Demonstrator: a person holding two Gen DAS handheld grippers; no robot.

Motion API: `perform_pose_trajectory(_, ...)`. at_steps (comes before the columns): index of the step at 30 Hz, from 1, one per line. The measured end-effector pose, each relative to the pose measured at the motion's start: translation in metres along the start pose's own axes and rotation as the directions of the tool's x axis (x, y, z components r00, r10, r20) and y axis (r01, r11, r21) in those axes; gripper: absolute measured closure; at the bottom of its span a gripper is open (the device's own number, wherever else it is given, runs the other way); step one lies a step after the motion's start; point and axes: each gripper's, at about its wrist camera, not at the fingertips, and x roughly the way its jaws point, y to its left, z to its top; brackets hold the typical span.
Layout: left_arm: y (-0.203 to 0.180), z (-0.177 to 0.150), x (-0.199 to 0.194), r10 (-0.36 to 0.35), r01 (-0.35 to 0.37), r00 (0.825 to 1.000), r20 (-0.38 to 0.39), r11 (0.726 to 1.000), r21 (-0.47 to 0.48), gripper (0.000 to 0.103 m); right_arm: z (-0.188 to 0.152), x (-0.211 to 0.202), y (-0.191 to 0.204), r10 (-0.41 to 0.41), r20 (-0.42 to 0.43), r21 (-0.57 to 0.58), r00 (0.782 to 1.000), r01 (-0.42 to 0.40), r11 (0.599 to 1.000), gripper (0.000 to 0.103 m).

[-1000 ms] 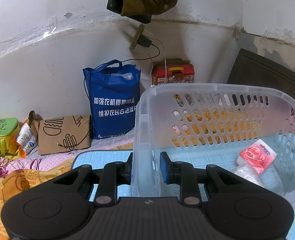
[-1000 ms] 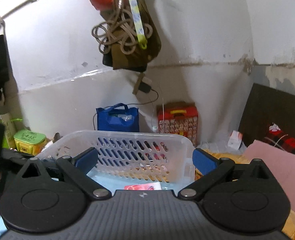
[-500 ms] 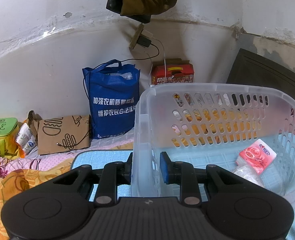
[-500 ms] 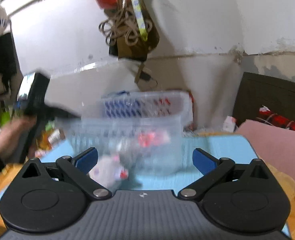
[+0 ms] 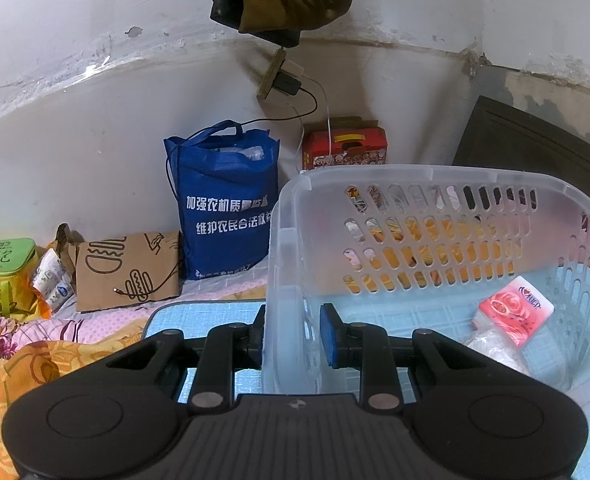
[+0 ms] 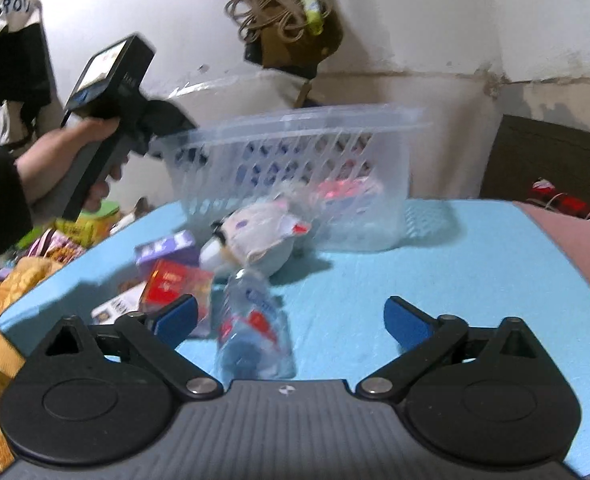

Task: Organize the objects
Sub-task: 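Grasp the clear water bottle with the right gripper, then lower the water bottle into the basket and open the right gripper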

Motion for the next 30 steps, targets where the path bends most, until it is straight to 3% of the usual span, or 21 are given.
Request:
perform_pose_trajectory(3,0.002,-0.001,0.000,-0.003,0.003,1.000,0.003,1.000,-0.001,0.073,-0.007,0.008,0.007,0.005,-0.028,-0.025,1.000,-0.006,1.000,0.017)
perform_pose_trajectory(9,0.002,-0.001,-0.001,-0.002,0.002,1.000,0.003,1.000,0.000,0.072,-0.015,0.017,0.013,0.001,-0.026,-0.027,1.000,-0.001,1.000,0.024)
perform_pose_trajectory(11,0.002,-0.001,-0.001,-0.003,0.003,1.000,0.003,1.000,-0.001,0.072,-0.016,0.018,0.015,-0.006,-0.020,-0.040,1.000,0.005,0.999,0.037)
perform_pose_trajectory(13,0.002,-0.001,-0.001,-0.002,0.002,1.000,0.003,1.000,-0.001,0.072,-0.017,0.018,0.015,-0.006,-0.012,-0.051,1.000,0.005,0.999,0.058)
perform_pose_trajectory(17,0.001,-0.001,-0.001,-0.002,0.002,1.000,0.005,1.000,0.002,0.072,-0.015,0.009,0.000,0.031,0.027,0.007,0.999,-0.031,0.999,0.058)
perform_pose_trajectory(26,0.000,0.001,-0.002,-0.001,0.001,1.000,0.005,1.000,0.002,0.072,0.001,-0.011,-0.024,-0.012,0.089,0.042,0.996,0.008,0.999,0.058)
perform_pose_trajectory(30,0.000,0.001,-0.002,-0.005,0.005,1.000,0.003,1.000,-0.002,0.072,0.025,-0.030,-0.028,-0.006,0.172,0.034,0.985,0.000,0.999,0.058)
